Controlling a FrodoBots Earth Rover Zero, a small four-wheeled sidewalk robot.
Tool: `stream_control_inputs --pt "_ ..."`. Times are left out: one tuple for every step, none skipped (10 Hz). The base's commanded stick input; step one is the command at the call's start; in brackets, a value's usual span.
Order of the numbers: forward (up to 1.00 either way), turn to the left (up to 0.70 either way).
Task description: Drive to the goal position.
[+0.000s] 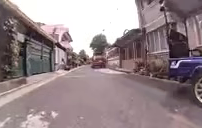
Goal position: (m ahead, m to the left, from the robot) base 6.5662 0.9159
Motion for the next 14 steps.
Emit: stream_control_inputs --pt "1.00 0.00" --pt "1.00 0.00" --pt "1.00 0.00" --pt "1.00 0.00" --pt "1.00 0.00" --pt "1.00 0.00" --pt "1.00 0.00" --pt "1.00 0.00" --pt "1.00 0.00" --pt "1.00 0.00" --pt "1.00 0.00" --pt "1.00 0.00" --pt "1.00 0.00" --pt "1.00 0.00"
